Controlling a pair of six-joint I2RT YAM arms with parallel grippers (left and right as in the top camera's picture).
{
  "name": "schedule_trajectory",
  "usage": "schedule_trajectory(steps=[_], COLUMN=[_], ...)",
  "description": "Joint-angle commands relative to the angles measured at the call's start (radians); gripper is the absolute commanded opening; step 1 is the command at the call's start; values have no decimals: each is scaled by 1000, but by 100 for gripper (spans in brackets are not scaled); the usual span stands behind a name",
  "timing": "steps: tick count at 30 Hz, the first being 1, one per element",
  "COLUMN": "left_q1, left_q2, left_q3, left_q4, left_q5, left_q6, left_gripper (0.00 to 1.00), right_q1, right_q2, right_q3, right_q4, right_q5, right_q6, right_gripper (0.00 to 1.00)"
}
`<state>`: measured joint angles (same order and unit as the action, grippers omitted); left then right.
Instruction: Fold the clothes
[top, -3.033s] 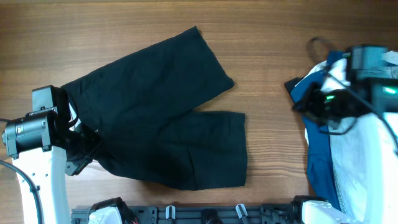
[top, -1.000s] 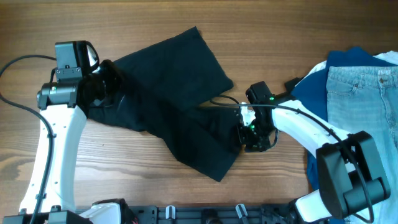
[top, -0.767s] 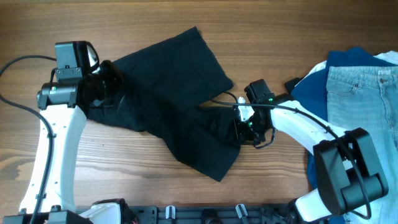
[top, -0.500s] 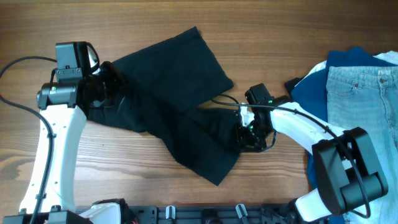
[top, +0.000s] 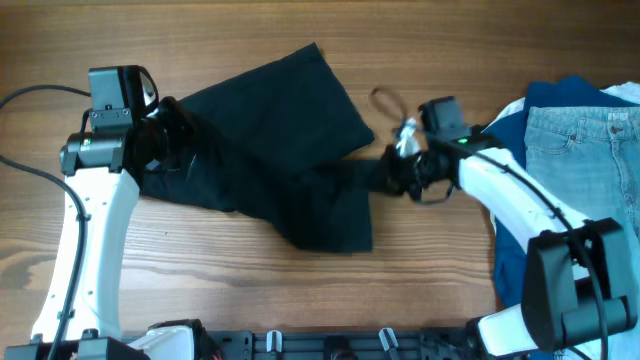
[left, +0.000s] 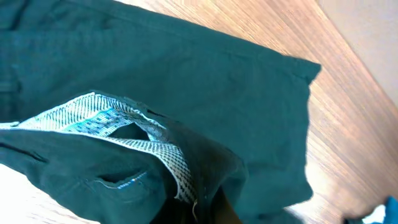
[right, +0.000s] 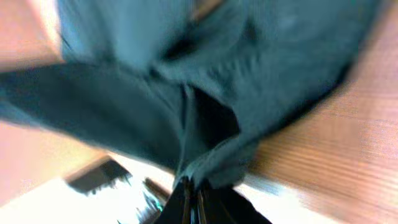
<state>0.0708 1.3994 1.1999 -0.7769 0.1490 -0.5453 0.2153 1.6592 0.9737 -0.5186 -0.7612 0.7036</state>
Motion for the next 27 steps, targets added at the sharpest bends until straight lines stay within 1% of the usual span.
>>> schedule_trajectory(steps=[1, 2, 3, 5, 7, 9, 12, 14, 17, 19, 21, 23, 27], left_q1=[-2, -2, -4, -14, -29, -39, -40, -40, -40, -40, -40, -40, -40], left_q2=[57, 69, 83, 104, 114, 114, 112, 112, 112, 112, 112, 112, 112], left_q3=[14, 14, 14, 14, 14, 14, 15, 15, 15, 15, 15, 15, 15], left_q4=[6, 6, 5, -2, -10, -14, -20, -20, -21, -21, -20, -21, -20], left_q5=[-46, -46, -45, -42, -42, -42, -42, -42, -42, -42, -42, -42, -42], left_q6=[45, 45, 45, 45, 45, 45, 45, 45, 45, 45, 45, 45, 45], left_gripper=[4, 4, 4, 4, 4, 4, 4, 4, 4, 4, 4, 4, 4], right_q1=[-65, -75, -87, -108, -112, -109, -63, -6, 77, 126, 177, 217, 262], right_q2=[-13, -13, -13, -13, -13, -13, -14, -14, -13, -13, -13, -12, 7], right_q3=[14, 14, 14, 14, 14, 13, -13, -58, -108, -124, -139, -159, -192], right_q4=[191, 194, 154, -29, -192, -380, -539, -528, -402, -309, -228, -172, -142], right_q5=[33, 32, 29, 30, 71, 98, 160, 230, 323, 370, 423, 428, 421], right_q6=[153, 109, 51, -80, -212, -380, -476, -425, -328, -364, -367, -380, -444], right_gripper=[42, 54, 57, 58, 59, 56, 55, 57, 63, 64, 64, 64, 55])
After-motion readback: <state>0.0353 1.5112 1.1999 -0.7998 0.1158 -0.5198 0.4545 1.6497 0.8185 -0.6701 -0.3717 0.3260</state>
